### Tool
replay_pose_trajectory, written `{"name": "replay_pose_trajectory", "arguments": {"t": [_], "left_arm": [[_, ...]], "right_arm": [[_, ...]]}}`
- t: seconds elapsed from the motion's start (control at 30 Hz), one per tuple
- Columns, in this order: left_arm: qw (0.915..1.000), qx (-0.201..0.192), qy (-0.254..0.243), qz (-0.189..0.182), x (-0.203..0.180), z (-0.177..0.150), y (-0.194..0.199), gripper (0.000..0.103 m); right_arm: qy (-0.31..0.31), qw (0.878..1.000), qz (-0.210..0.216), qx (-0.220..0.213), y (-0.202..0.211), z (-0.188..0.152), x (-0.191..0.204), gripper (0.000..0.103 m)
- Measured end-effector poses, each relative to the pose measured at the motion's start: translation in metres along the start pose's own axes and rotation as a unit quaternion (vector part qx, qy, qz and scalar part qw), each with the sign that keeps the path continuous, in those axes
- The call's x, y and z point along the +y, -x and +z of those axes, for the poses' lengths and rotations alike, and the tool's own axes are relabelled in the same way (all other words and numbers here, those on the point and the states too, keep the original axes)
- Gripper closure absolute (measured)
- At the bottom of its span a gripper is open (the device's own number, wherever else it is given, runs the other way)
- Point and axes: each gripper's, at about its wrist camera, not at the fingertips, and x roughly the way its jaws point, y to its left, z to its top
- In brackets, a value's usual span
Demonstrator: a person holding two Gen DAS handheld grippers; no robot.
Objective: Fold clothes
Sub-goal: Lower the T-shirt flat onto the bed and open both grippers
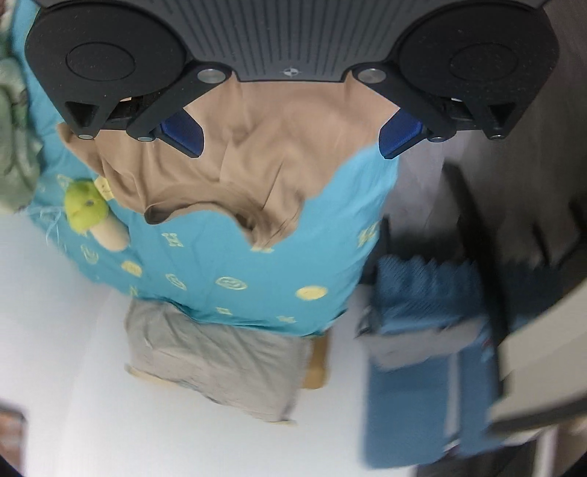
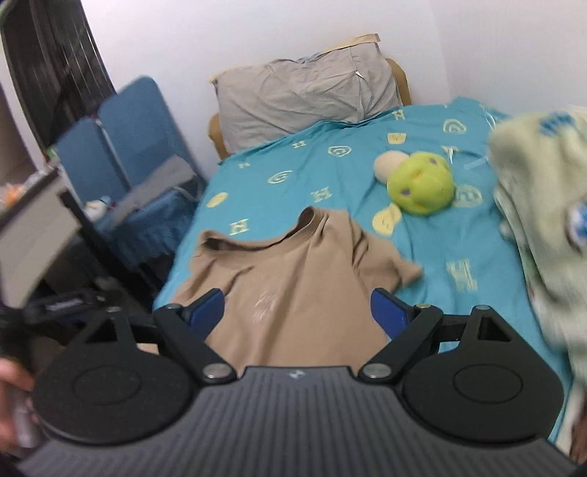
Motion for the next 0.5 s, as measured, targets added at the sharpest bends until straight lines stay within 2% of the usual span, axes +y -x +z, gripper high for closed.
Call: {"name": "replay_pose_trajectory", "arguments": {"t": [0.1, 0.23, 0.4, 0.5], "left_arm": [[0.9966, 0.011, 0.08, 0.01, 0.023, -0.025, 0.015, 0.006], [0.9853, 0.025, 0.168, 0.013, 0.061, -0.045, -0.002, 0.013], [0.9753, 0.025, 0.217, 0.033, 0.093, -0.054, -0.048, 0.019], [0.9714, 0.033, 0.23, 0.047, 0.104, -0.056, -0.088, 0.031]], "right_arm": [[-0.025, 1.0, 0.004, -0.006, 0.032, -0.015, -0.01, 0.015], [-0.073, 0.997, 0.015, -0.018, 0.046, -0.027, -0.031, 0.015], [-0.101, 0.995, 0.002, -0.025, 0.023, -0.03, -0.052, 0.015], [-0.122, 0.992, -0.002, -0.012, 0.0, -0.029, -0.064, 0.015]]}}
